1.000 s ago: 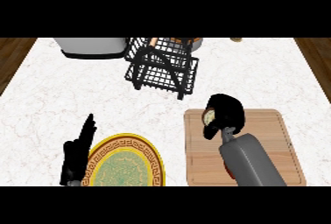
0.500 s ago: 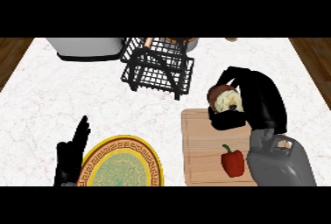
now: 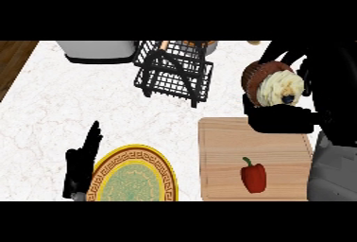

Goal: Pick the cupcake from the cutting board and place it in the tiered basket

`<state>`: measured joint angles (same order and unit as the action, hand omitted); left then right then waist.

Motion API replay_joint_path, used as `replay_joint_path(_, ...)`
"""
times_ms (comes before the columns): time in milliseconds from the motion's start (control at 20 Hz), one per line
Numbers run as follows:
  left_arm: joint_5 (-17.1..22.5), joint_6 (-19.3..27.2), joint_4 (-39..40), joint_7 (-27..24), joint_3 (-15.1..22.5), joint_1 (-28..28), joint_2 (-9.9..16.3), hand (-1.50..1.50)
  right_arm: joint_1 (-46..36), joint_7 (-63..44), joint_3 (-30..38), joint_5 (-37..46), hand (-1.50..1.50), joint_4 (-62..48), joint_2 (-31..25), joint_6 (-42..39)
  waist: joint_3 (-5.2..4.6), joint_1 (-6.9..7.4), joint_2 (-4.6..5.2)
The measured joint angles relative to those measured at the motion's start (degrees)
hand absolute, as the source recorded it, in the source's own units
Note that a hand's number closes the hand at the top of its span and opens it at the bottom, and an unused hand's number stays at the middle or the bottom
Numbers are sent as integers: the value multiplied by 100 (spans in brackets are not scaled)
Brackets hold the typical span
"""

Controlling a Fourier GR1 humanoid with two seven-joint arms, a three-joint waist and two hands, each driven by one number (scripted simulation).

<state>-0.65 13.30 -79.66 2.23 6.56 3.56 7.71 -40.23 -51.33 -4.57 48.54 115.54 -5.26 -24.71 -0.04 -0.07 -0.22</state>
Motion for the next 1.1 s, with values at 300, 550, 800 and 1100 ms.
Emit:
replay_joint_path(300,-75,-27,37,-53,-4,-2,-50,0,-1008,-58,321,45,150,-890,34,45,0,40,15)
replay_joint_path(550,-65,-104,-15,-67,-36,65,-24,0,-1749,97,525,261,150,-2221,83,512,0,87,30)
replay_joint_path(800,-170,-63,-178,8,39,158,-81,0,-2006,485,599,302,150,-3180,144,999,1,89,32)
replay_joint_path(1100,-172,-109,-118,-104,-10,173,-95,0,-2397,1148,650,331,150,-4604,196,1515,1,114,44)
